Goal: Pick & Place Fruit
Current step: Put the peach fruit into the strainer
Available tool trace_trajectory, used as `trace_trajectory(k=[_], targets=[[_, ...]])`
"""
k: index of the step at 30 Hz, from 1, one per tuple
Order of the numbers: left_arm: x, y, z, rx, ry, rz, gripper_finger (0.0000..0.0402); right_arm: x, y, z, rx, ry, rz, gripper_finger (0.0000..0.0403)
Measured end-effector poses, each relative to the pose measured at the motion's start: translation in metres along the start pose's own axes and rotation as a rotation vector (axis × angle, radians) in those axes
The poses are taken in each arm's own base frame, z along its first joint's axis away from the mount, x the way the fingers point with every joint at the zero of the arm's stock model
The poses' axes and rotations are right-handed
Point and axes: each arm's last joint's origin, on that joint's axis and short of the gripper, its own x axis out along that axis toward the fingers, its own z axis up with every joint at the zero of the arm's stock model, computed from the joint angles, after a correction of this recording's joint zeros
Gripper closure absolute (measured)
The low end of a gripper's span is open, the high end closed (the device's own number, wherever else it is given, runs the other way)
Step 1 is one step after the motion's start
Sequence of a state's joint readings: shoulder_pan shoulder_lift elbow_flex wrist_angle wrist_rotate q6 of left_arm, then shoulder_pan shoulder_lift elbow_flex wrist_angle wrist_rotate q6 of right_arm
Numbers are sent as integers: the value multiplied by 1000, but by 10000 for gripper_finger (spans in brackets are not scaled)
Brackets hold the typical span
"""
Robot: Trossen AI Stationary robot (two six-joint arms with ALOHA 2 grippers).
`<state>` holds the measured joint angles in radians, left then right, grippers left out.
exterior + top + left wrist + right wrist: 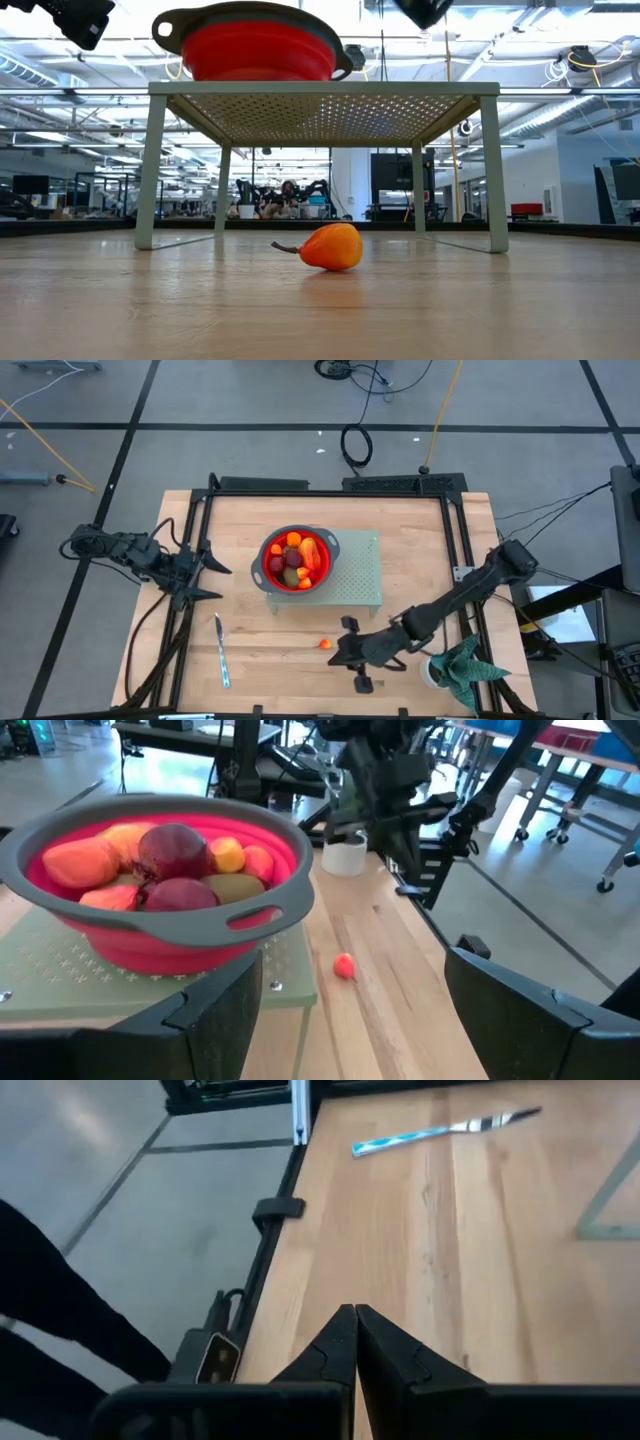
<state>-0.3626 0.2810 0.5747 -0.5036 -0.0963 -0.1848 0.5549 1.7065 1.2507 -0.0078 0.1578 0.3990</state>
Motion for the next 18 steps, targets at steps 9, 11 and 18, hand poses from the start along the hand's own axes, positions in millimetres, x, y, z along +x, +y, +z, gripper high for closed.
trace_trajectory(k=[9, 11, 18], targets=[[0, 1, -8, 0, 80, 14, 94, 42, -7, -29, 87, 62, -34, 402], [0, 2, -8, 1, 88, 15, 94, 51, -8, -37, 108, 74, -40, 402], [0, 2, -9, 3, 98, 18, 94, 68, -13, -51, 160, 97, -56, 403]])
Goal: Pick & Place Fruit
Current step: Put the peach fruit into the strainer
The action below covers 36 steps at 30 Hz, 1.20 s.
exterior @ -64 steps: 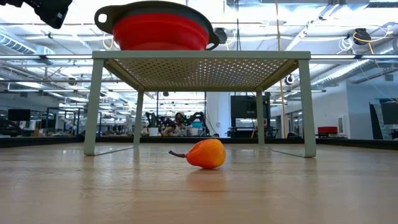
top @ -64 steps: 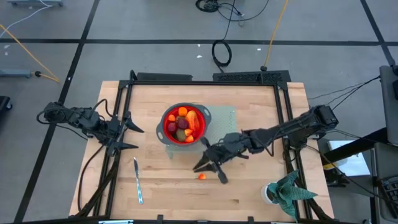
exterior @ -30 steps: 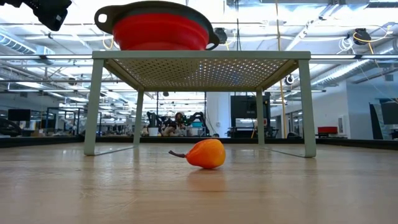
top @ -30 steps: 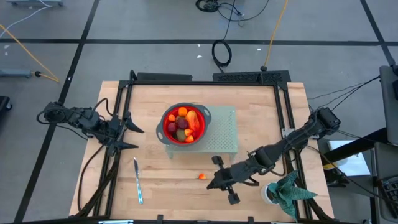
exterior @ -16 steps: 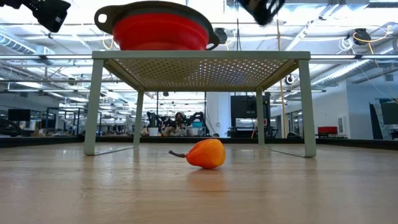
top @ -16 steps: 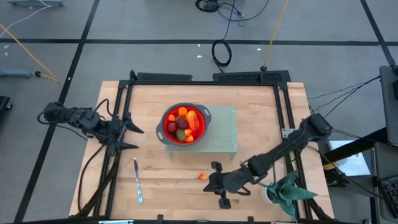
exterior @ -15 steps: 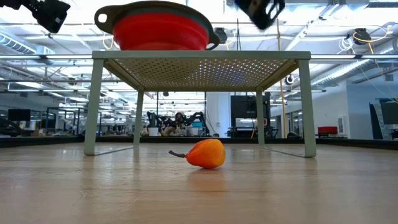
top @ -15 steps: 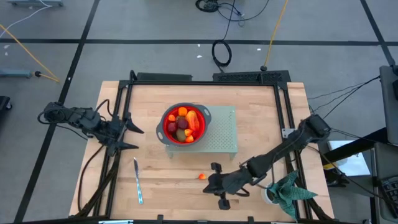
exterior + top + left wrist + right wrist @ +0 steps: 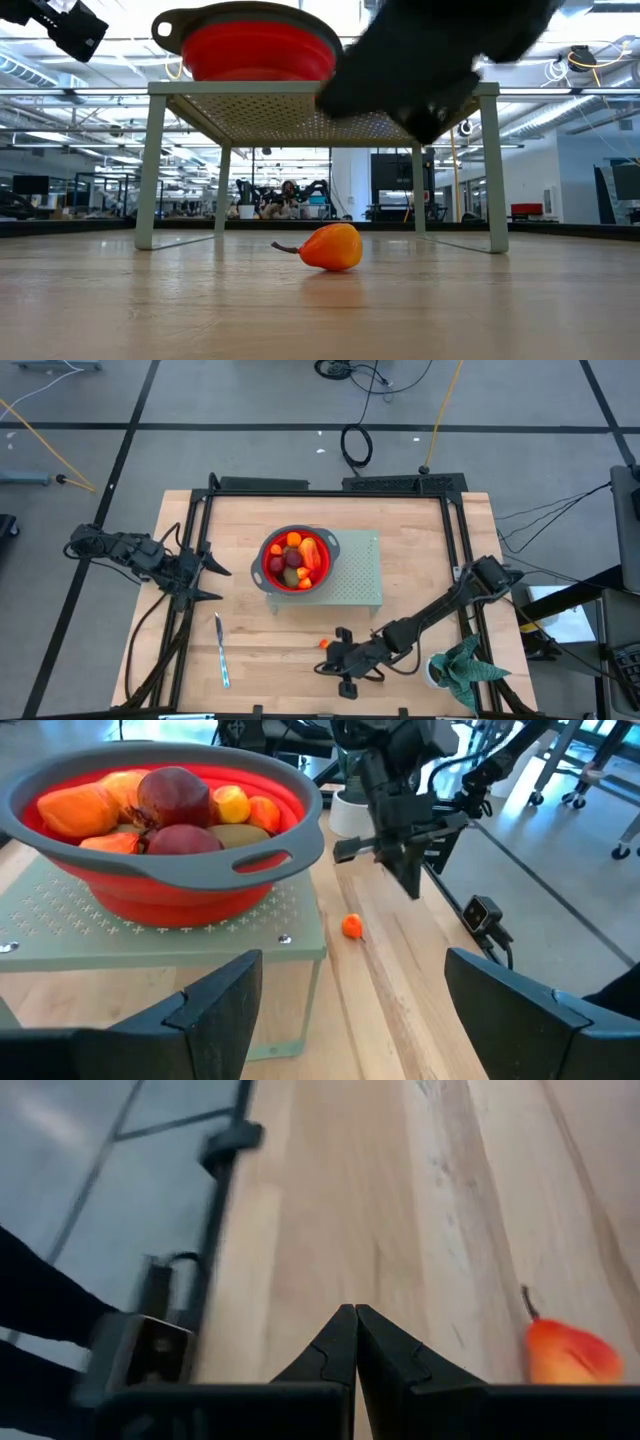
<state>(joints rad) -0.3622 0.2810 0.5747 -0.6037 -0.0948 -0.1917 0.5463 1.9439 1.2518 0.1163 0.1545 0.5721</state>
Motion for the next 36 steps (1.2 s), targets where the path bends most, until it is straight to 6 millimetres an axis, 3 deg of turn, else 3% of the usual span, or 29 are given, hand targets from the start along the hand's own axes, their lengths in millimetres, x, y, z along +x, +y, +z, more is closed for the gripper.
trace_trajectory(k=[10, 25, 36], targets=[[0, 0, 0, 2, 0, 0, 94, 8, -27, 10, 5, -2, -62, 394], [0, 0, 0, 3, -1, 0, 94, 8, -37, 12, 19, 36, -80, 272], [0, 0, 0, 5, -1, 0, 94, 8, -42, 8, 38, 62, -140, 235]])
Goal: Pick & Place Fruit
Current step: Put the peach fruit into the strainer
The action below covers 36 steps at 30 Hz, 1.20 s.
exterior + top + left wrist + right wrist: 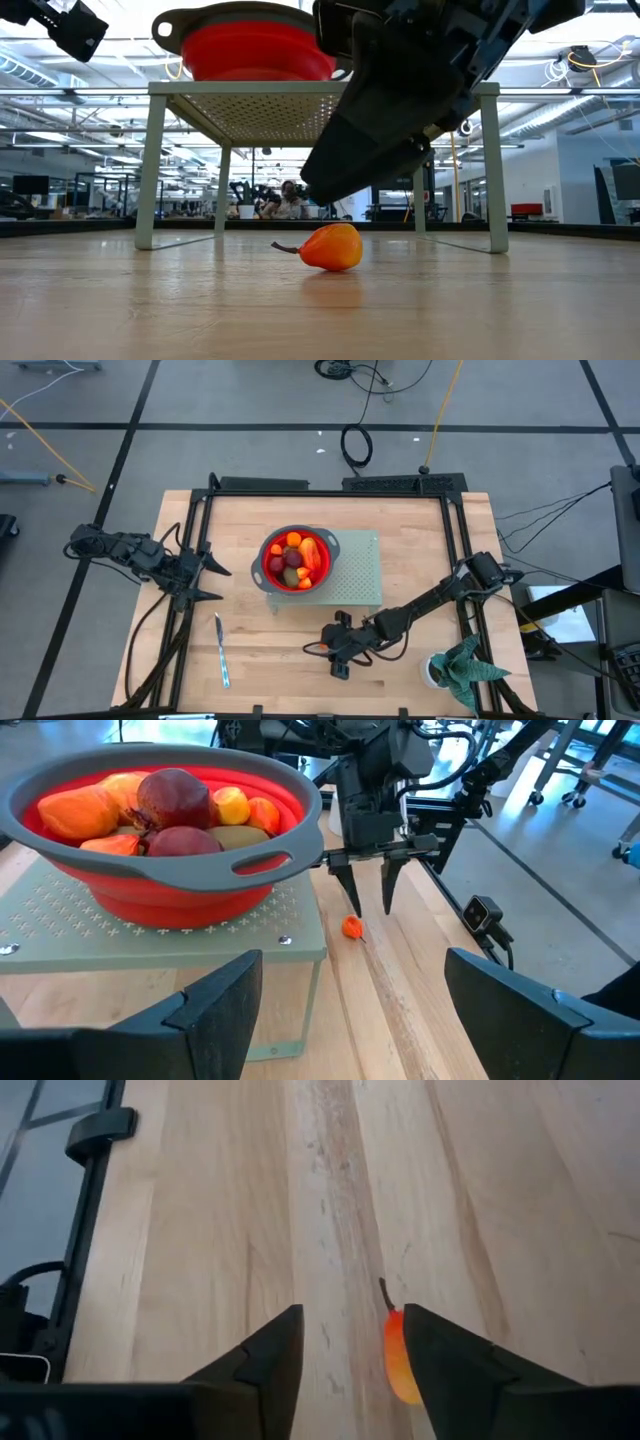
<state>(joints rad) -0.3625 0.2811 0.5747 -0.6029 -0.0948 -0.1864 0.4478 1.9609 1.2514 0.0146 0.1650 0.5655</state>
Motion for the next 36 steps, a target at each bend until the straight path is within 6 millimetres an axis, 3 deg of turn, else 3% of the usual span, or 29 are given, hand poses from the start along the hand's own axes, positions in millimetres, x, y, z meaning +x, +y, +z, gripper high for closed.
trace_trajectory(k=[11, 36], targets=[[0, 0, 0, 0, 0, 0, 94, 7, -6, -4, 10, -28, -100, 233], [0, 0, 0, 1, -1, 0, 94, 4, 0, -19, -29, 64, -136, 188]])
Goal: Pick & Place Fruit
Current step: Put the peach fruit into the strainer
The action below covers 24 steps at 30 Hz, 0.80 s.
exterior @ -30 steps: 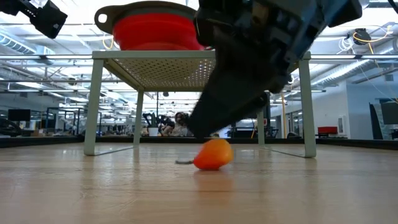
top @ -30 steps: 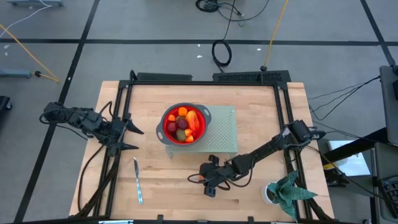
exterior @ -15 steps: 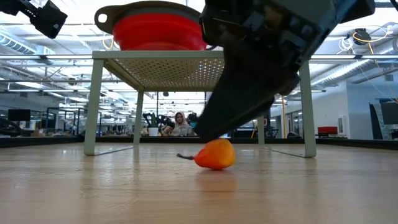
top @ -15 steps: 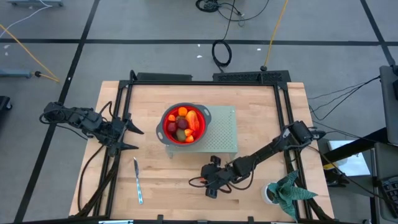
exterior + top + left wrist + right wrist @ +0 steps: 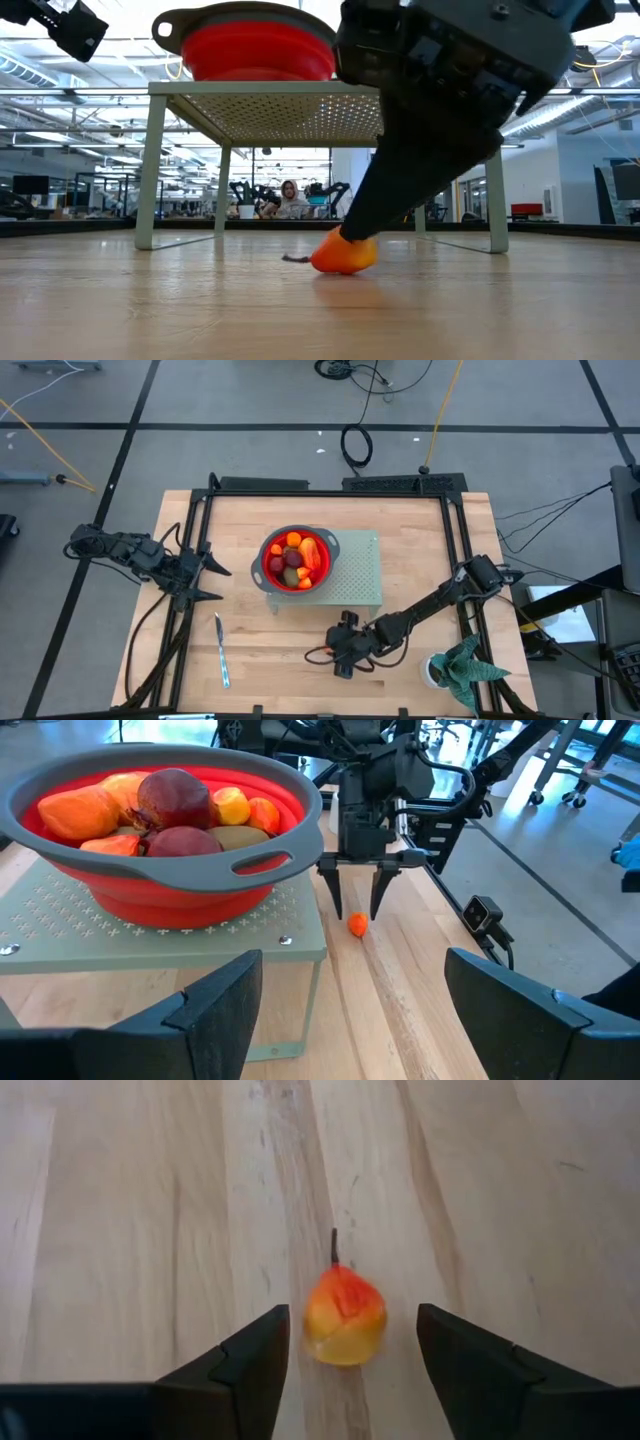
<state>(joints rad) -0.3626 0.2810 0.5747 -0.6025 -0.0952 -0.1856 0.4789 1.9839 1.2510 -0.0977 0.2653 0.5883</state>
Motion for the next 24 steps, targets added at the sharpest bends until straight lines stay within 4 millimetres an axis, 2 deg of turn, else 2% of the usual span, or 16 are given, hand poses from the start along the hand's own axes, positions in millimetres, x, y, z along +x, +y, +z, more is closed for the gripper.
trace_trajectory(k=[7, 15, 24], targets=[[0, 0, 0, -1, -1, 0, 94, 0, 0, 1, -2, -7, 4, 183], [0, 0, 0, -7, -2, 0, 94, 18, 0, -5, 9, -10, 29, 183], [0, 0, 0, -12, -1, 0, 94, 17, 0, -5, 11, -1, 35, 191]])
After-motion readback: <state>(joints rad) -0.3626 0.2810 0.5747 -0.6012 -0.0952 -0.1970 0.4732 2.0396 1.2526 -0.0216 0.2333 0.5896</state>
